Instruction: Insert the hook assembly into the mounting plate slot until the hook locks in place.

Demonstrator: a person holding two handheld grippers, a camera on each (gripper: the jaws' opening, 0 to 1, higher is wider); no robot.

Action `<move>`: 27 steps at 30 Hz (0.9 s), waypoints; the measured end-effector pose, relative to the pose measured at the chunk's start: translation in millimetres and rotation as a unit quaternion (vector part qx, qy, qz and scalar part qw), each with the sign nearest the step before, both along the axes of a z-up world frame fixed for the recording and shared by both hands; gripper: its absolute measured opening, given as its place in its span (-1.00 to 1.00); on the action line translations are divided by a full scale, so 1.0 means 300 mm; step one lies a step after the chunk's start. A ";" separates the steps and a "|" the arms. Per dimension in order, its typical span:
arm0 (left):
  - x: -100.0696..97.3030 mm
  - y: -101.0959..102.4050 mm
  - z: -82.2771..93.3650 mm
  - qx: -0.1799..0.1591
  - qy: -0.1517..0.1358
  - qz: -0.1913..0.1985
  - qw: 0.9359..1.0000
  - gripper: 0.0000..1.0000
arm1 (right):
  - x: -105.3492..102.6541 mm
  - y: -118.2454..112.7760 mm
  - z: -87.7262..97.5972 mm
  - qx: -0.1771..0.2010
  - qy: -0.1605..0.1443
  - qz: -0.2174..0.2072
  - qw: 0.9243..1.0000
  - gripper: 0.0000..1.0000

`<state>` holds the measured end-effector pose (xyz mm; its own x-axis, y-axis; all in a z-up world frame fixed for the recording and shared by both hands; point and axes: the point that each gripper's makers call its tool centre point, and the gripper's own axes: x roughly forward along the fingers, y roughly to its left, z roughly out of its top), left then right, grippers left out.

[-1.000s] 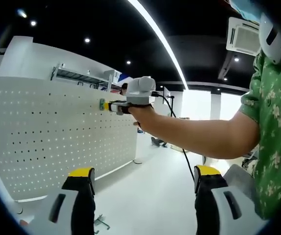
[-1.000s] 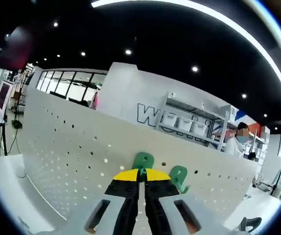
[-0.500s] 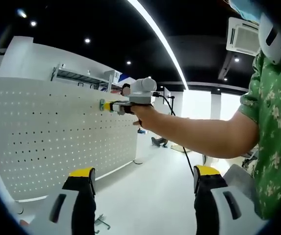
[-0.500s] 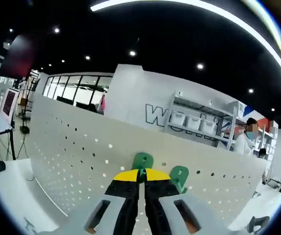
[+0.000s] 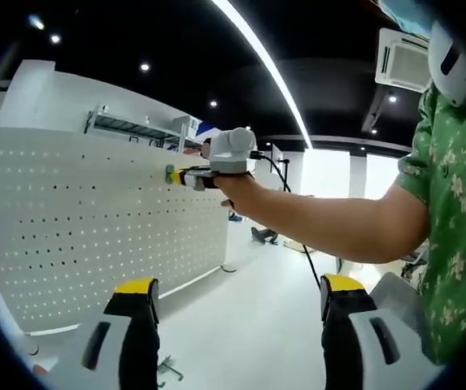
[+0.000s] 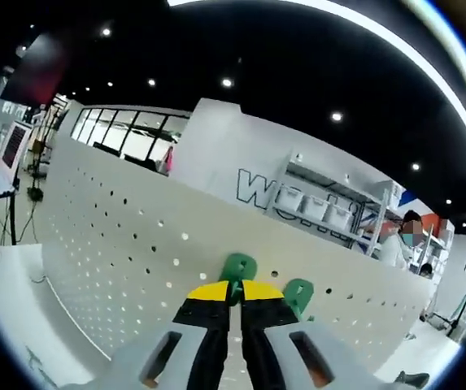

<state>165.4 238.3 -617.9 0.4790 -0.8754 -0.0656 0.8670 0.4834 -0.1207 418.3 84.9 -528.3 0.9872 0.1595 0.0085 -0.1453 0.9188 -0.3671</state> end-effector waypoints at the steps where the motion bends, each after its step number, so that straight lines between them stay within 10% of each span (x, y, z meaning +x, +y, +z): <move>1: 0.000 0.000 0.001 -0.001 0.000 0.000 1.000 0.67 | 0.001 0.000 -0.003 0.004 0.003 0.001 1.000 -0.94; 27: -0.004 -0.007 0.003 0.001 -0.001 -0.003 1.000 0.68 | -0.001 -0.009 -0.015 0.024 0.009 -0.001 1.000 -0.79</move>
